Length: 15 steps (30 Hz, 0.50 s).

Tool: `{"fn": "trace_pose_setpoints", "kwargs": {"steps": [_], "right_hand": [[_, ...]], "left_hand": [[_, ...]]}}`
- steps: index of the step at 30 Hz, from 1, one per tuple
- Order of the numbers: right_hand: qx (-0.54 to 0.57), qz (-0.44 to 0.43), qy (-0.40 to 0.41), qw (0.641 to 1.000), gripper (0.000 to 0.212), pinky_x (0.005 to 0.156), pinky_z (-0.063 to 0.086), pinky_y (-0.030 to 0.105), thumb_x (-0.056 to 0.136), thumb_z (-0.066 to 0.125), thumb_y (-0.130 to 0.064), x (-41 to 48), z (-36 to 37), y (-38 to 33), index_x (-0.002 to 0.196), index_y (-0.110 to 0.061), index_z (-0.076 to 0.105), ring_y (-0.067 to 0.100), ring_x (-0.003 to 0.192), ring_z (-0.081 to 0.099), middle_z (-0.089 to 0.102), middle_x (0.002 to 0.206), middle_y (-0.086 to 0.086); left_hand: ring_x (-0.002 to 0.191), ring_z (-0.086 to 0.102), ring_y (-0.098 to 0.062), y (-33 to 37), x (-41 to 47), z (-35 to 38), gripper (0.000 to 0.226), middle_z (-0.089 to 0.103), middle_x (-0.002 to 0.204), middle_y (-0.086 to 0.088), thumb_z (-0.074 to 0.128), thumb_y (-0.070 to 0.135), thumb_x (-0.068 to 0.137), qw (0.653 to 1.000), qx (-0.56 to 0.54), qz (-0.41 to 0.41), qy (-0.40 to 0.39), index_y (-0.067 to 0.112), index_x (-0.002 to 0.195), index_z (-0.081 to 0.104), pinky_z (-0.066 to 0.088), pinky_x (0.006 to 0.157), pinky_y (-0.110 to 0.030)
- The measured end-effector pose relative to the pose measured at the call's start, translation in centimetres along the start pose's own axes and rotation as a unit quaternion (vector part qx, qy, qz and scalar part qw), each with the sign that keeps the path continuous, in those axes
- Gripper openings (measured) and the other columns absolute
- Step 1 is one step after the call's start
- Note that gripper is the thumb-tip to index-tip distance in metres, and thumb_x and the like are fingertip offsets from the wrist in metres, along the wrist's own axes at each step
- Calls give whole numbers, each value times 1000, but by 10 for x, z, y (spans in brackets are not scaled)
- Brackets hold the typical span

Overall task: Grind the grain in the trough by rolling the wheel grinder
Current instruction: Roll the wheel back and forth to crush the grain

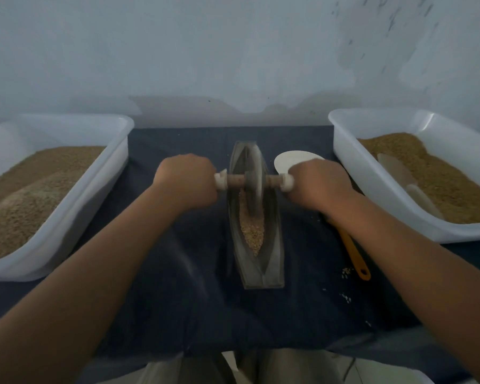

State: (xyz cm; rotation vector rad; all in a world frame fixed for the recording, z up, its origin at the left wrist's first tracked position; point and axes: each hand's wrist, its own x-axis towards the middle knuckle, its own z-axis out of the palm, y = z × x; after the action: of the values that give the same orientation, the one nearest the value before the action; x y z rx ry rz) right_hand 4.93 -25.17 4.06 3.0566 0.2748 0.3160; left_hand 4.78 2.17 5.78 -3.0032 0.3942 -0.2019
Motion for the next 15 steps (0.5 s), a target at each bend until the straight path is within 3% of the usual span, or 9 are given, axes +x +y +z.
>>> {"fn": "trace_pose_setpoints", "kwargs": {"steps": [3,6,12,15], "right_hand": [[-8,-43,-8,999,33,45,31,25,78,53,-60,-52,2,6,61,-32,51,6,50,50,51,55,-12],[-4,-66,31,997,36,40,25,21,72,44,-65,-74,2,8,54,-34,43,1,40,39,40,45,-14],[-7,6,57,998,22,49,32,27,84,55,-36,5,6,-6,66,-25,55,15,56,53,54,61,-6],[-9,5,39,999,18,49,40,28,82,55,-30,15,3,-7,64,-25,54,17,55,57,56,60,-5]], "left_hand": [[55,47,-12,-8,-42,5,21,52,62,9,53,46,72,997,8,76,-7,27,63,49,39,55,-29],[50,43,-8,-8,-53,11,24,50,58,9,50,50,69,996,3,91,-10,27,61,49,30,48,-25],[60,55,-21,-4,15,5,27,58,68,6,59,44,80,999,7,-27,22,21,66,55,47,60,-32],[61,56,-19,-6,21,6,26,61,70,5,59,44,83,1000,-11,-25,12,22,68,58,48,61,-32]]}}
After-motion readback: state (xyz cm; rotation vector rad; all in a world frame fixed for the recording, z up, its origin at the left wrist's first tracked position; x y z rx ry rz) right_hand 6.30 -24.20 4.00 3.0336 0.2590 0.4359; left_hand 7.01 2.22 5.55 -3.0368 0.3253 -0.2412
